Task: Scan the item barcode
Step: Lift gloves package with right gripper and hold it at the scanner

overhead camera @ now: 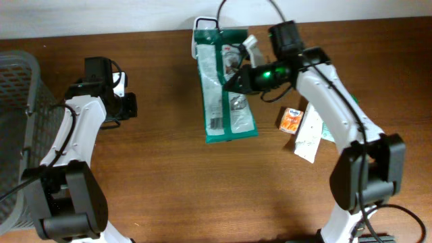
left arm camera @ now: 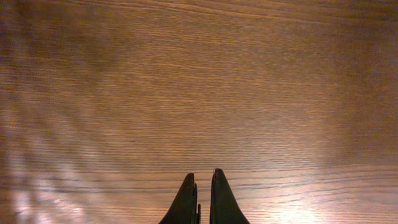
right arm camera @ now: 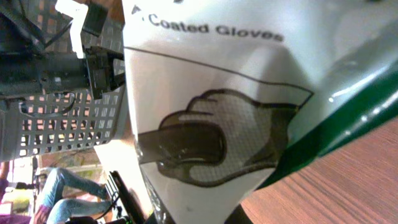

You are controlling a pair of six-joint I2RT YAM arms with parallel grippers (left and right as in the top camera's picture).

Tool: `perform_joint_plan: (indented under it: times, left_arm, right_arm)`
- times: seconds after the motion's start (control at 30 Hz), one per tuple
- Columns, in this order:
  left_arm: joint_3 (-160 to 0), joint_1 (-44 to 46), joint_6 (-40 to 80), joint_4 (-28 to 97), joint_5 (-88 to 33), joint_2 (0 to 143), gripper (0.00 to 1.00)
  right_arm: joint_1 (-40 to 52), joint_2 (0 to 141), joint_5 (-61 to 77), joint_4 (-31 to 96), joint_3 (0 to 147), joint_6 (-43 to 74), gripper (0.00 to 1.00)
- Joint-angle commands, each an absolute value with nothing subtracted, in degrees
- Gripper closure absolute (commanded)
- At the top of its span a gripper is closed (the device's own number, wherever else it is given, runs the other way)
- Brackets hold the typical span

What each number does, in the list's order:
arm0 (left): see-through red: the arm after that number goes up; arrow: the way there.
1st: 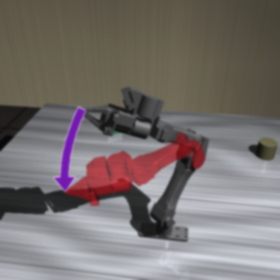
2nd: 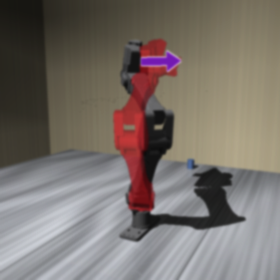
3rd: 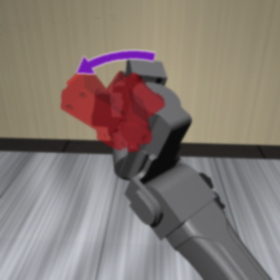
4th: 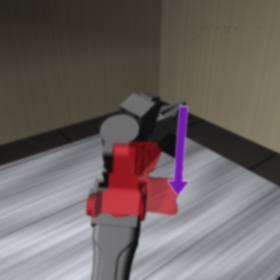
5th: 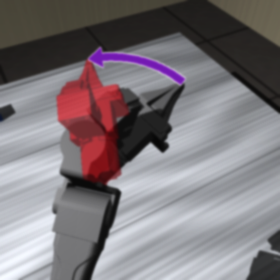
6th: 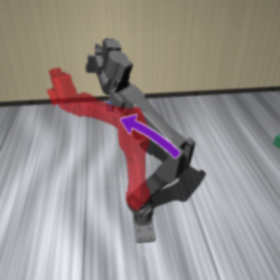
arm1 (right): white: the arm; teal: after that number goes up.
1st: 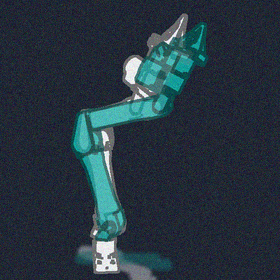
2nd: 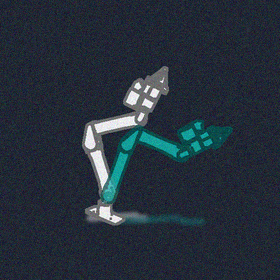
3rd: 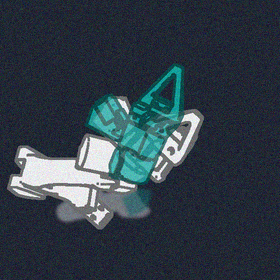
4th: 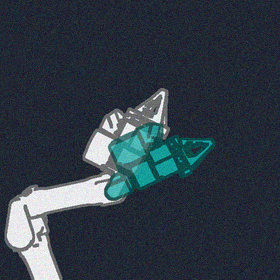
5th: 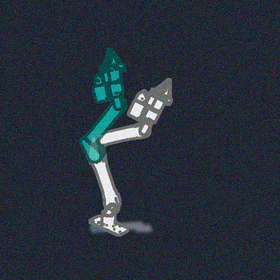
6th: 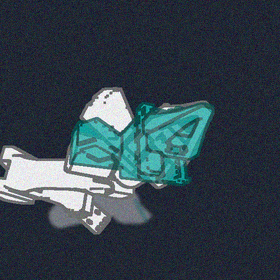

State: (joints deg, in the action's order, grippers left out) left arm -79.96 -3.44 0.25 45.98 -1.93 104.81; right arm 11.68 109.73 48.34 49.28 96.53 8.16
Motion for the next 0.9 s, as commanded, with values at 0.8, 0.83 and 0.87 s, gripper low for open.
perform_joint_plan:
  times: [0.8, 0.83, 0.87]
  left_arm:
    - [-80.5, -3.6, -3.3, 45.1, 0.9, 102.5, 0.01]
    - [-80.5, -3.6, -3.3, 45.1, 0.9, 102.5, 0.01]
    - [-80.5, -3.6, -3.3, 45.1, 0.9, 102.5, 0.01]
  right_arm:
    - [12.2, 106.8, 59.0, 36.4, 102.9, 23.0, 0.96]
    - [12.0, 106.8, 60.1, 39.3, 103.8, 23.6, 0.96]
    - [11.5, 106.8, 60.2, 43.3, 104.5, 24.3, 0.96]
